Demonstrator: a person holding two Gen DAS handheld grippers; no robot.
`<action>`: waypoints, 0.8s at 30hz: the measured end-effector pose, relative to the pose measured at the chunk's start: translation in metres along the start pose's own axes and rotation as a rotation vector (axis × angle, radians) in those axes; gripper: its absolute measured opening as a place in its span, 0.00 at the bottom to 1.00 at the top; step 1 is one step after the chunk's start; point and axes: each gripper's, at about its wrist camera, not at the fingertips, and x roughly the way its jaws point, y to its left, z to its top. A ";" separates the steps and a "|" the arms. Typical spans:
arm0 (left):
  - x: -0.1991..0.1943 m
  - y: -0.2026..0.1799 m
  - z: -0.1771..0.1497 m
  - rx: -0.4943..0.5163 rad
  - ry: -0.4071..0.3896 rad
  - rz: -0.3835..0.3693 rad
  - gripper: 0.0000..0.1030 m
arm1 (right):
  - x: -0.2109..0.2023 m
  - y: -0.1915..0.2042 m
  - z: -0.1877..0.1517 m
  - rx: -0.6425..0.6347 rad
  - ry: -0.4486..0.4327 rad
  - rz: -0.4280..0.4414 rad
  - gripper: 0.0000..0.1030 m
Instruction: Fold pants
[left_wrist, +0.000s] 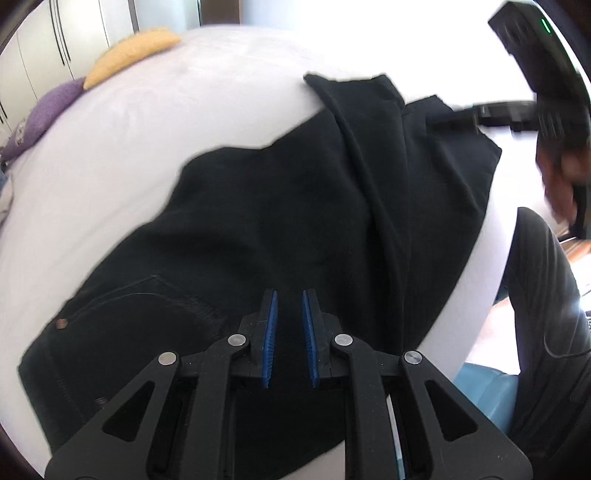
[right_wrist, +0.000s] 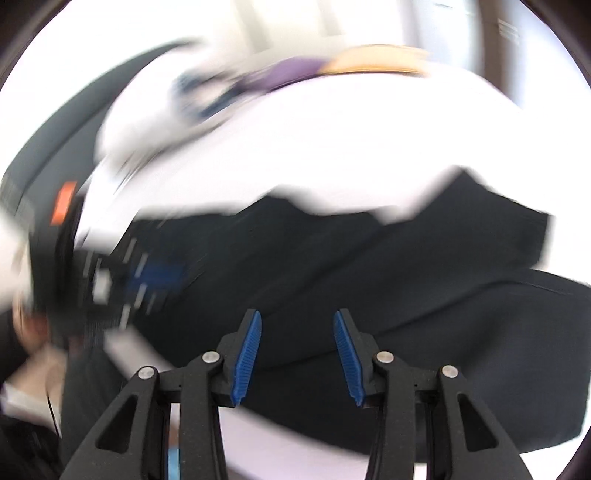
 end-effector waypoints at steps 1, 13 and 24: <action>0.019 -0.002 0.000 -0.008 0.063 -0.014 0.13 | -0.003 -0.021 0.015 0.073 -0.023 -0.028 0.44; 0.040 -0.006 -0.004 -0.010 0.061 -0.026 0.13 | 0.093 -0.105 0.136 0.319 0.051 -0.289 0.66; 0.045 -0.018 -0.008 -0.001 0.076 0.015 0.13 | 0.162 -0.139 0.136 0.316 0.205 -0.500 0.61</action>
